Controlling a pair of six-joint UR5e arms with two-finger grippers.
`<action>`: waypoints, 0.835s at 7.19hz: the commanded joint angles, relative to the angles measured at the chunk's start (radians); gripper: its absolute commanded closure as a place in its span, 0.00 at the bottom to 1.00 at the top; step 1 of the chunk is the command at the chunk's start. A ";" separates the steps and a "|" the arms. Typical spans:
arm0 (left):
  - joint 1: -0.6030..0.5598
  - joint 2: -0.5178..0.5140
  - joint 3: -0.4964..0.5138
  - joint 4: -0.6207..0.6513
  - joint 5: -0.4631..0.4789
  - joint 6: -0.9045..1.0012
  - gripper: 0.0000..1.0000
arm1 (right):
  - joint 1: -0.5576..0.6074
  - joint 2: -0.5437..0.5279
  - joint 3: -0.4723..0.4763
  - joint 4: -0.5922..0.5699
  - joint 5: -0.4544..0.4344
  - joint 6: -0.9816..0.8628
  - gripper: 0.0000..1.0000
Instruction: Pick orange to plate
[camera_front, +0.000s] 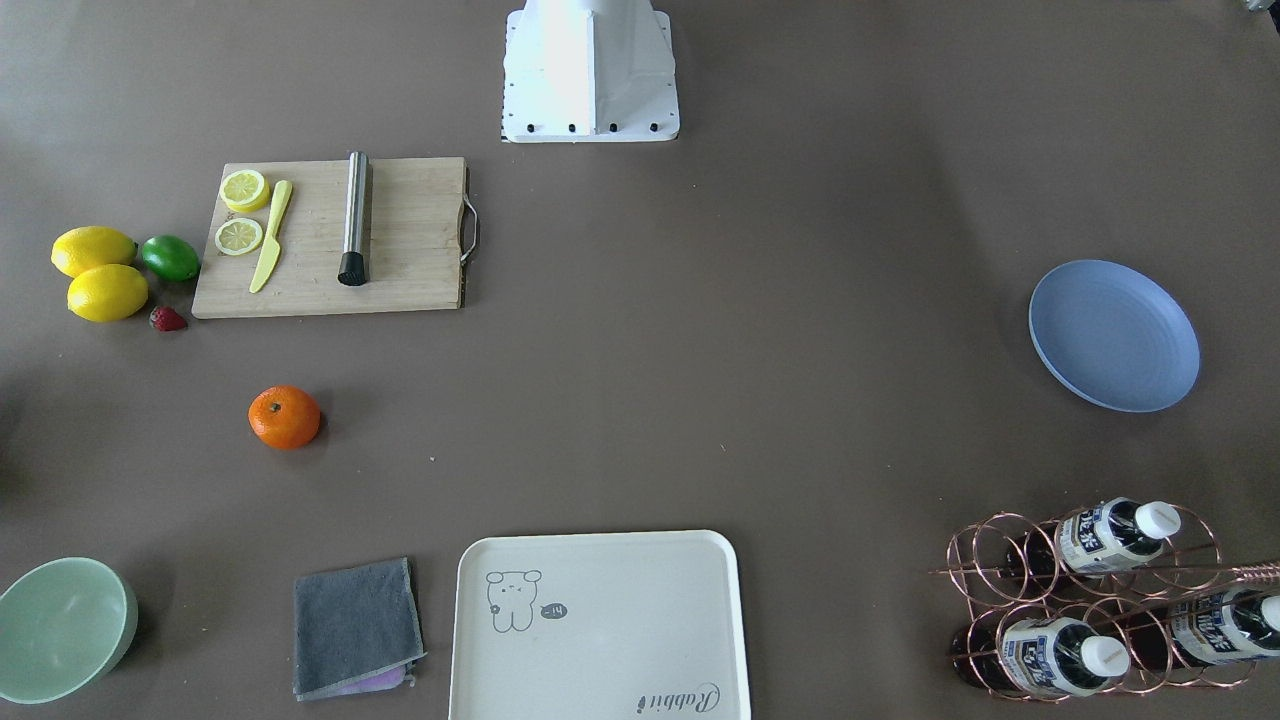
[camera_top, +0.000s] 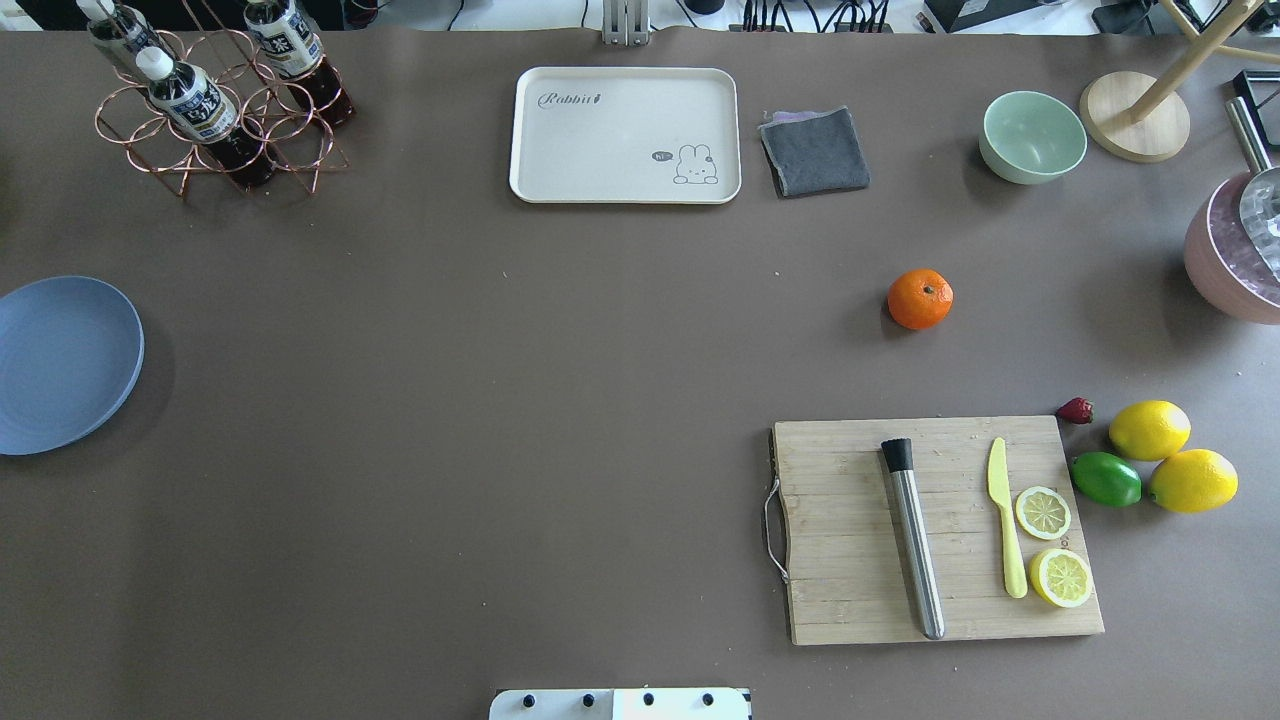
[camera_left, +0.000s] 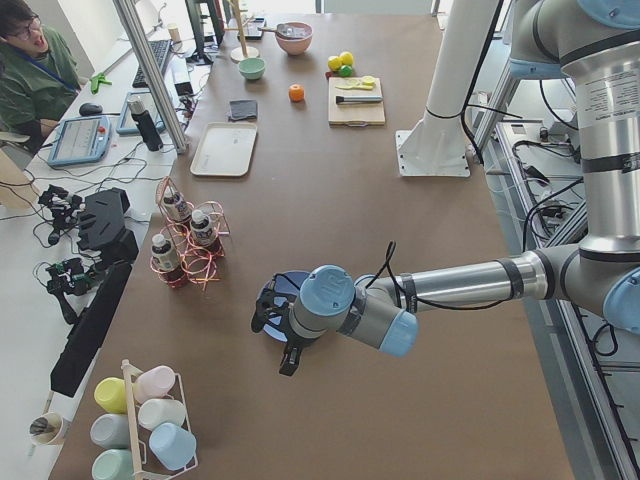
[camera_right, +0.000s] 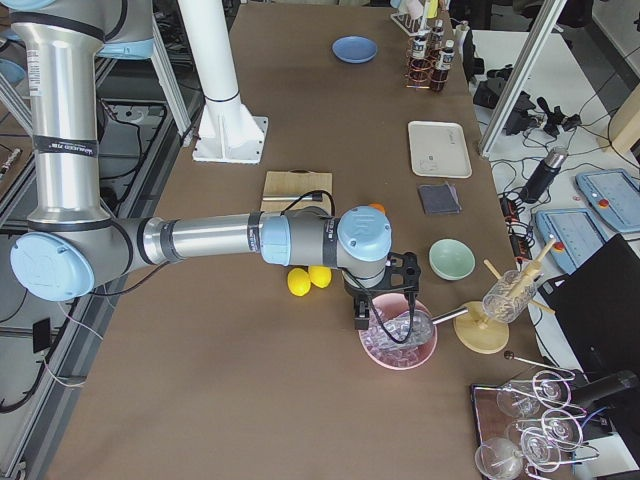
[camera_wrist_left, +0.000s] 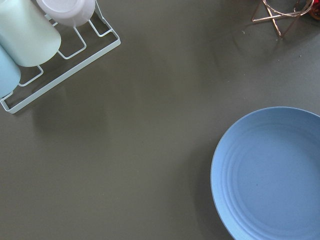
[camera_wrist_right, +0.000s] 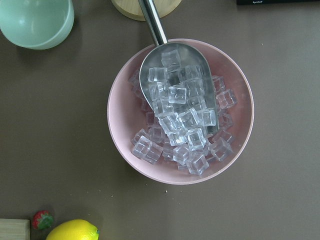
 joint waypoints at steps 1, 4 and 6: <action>0.037 -0.006 0.025 -0.008 -0.002 -0.080 0.02 | 0.000 0.002 0.016 0.000 0.000 0.001 0.00; 0.252 -0.045 0.157 -0.188 -0.016 -0.221 0.02 | 0.000 0.002 0.036 -0.001 0.001 0.003 0.00; 0.293 -0.052 0.211 -0.244 -0.017 -0.229 0.02 | 0.000 0.002 0.042 0.000 0.001 0.036 0.00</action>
